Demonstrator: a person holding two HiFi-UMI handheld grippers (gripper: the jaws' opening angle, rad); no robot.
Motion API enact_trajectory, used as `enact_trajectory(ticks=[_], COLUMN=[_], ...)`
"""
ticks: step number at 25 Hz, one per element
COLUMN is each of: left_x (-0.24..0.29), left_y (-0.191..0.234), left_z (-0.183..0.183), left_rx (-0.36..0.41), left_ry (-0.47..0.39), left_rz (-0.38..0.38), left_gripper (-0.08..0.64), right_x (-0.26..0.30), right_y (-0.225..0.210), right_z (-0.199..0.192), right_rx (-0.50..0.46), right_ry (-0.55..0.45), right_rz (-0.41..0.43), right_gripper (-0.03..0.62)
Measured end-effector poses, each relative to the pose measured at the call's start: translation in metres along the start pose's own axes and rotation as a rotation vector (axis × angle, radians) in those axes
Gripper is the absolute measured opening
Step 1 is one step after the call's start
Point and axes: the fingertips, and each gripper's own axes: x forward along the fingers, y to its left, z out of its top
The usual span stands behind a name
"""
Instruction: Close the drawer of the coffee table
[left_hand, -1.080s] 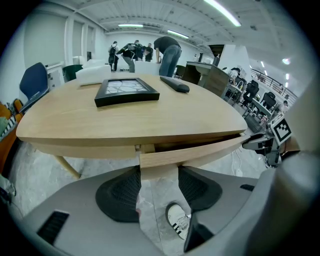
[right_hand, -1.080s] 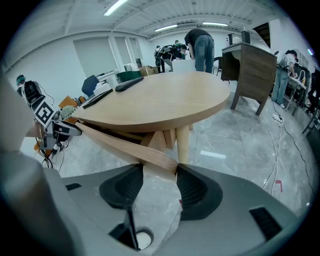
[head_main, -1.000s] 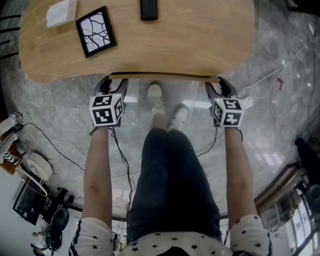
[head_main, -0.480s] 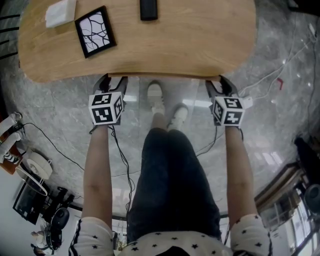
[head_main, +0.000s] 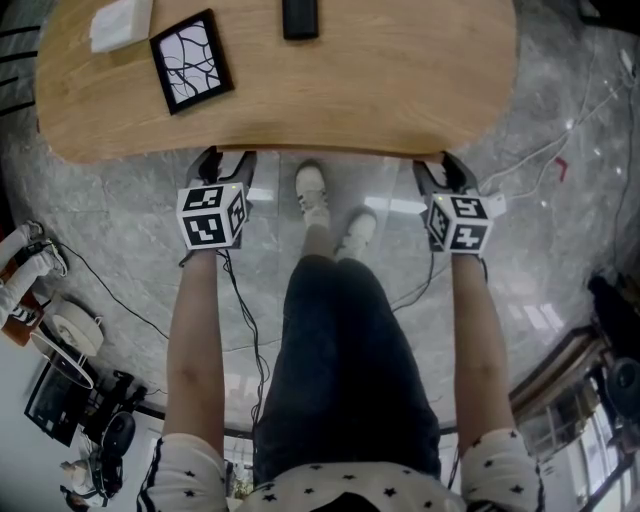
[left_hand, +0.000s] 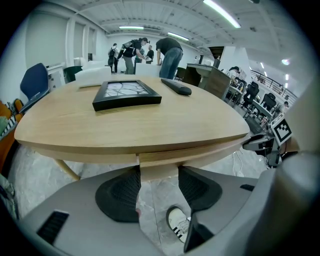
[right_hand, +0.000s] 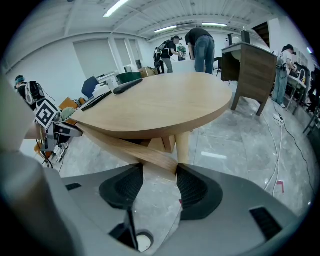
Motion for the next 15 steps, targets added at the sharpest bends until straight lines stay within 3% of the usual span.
enact_trajectory(ticks=[15], left_x=[-0.0005], left_y=[0.0001], left_z=[0.0001], left_rx=[0.007], left_ry=[0.010], left_rz=[-0.001], left_gripper=[0.245], right_x=[-0.0009], right_y=[-0.0002], right_z=[0.0004], right_rx=[-0.005], right_ry=[-0.002], right_rz=[-0.004], right_gripper=[0.219])
